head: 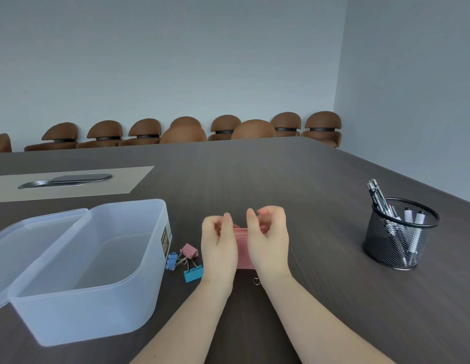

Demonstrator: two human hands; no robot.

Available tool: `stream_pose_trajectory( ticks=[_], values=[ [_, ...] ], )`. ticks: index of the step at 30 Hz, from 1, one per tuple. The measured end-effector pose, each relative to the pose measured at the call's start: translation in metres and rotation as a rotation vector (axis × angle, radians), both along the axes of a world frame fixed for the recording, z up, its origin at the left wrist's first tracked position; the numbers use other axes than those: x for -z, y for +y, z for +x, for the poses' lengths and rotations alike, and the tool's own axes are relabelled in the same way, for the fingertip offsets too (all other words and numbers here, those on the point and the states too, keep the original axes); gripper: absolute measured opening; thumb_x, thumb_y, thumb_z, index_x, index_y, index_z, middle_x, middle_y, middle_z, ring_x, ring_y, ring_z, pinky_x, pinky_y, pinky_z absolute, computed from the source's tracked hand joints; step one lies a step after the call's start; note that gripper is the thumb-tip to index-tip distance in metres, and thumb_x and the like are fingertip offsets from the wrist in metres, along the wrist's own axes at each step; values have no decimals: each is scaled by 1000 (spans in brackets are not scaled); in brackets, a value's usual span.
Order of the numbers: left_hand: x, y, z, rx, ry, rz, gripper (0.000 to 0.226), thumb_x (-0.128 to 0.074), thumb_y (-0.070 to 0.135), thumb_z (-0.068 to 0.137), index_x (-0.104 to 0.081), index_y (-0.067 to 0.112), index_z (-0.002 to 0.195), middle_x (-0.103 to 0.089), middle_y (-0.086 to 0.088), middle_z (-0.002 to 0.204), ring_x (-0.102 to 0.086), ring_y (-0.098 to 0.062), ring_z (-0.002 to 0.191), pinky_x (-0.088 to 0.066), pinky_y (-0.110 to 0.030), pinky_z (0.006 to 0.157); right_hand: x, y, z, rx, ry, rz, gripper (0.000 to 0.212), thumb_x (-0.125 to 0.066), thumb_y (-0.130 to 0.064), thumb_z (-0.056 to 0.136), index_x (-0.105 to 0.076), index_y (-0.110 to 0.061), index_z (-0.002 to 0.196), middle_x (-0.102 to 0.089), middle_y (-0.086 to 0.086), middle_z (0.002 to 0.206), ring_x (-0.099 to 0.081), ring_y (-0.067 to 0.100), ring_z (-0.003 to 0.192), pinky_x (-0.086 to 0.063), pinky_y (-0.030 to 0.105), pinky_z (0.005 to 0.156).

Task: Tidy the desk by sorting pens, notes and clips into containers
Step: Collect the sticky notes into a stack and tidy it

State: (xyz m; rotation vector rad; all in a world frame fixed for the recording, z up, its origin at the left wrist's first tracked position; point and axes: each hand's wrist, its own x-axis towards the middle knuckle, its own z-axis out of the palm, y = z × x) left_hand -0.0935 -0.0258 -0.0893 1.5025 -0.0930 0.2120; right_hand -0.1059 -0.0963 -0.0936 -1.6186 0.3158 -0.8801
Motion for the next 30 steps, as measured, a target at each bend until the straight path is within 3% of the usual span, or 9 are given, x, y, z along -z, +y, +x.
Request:
stream_pose_trajectory(
  ticks=[3,5,8,16,20,23,27,30],
  values=[
    [0,-1,1,-2,15,50,28,-40,43,98,-51,17,94,-53,10,85,-52,-4,80,-40,-26,74,2,-3,3,-33,87,-29,22,-52,-32,94,-56,-12,88,-56,-10,72,-52,0,65,-40,5,58],
    [2,-1,3,12,25,126,41,-36,49,97,-55,12,95,-58,7,84,-56,-9,82,-45,-32,80,2,0,4,-66,127,-52,36,-44,-36,97,-58,-5,85,-60,-4,74,-53,7,69,-39,11,60],
    [4,-1,6,40,82,162,48,-39,52,95,-56,8,91,-65,-4,88,-62,-21,89,-51,-45,91,0,3,2,-113,121,2,29,-44,-32,98,-58,-8,91,-59,-6,77,-54,7,73,-42,21,67],
    [1,-5,-3,35,-22,90,35,-33,43,100,-50,17,84,-57,1,82,-57,-16,81,-49,-37,79,-7,4,-5,-104,30,131,7,-47,-16,96,-52,-15,100,-54,-10,80,-51,1,71,-40,12,59],
    [1,-3,0,-30,15,86,17,-42,26,100,-50,11,96,-51,9,81,-50,-11,80,-37,-29,78,-6,1,-5,-113,109,204,24,-39,-9,93,-48,-25,110,-64,-2,88,-53,3,77,-37,21,61],
    [2,-1,4,-74,-33,206,33,-36,40,100,-50,11,93,-50,9,74,-50,-12,75,-39,-30,76,-4,2,0,-125,165,86,23,-37,-20,99,-56,-17,111,-57,-15,86,-54,11,89,-38,25,72],
    [3,1,4,102,-2,334,28,-38,45,98,-45,18,102,-56,11,84,-58,-15,88,-52,-37,87,-3,2,3,-141,189,61,35,-32,-34,101,-58,-11,98,-58,-10,82,-55,7,80,-44,28,74],
    [3,5,2,261,68,312,15,-43,26,98,-44,18,110,-60,3,97,-59,-11,92,-51,-34,88,-1,0,4,-153,167,143,28,-34,-33,100,-55,-15,94,-61,-2,87,-59,15,85,-48,35,80]
  ],
)
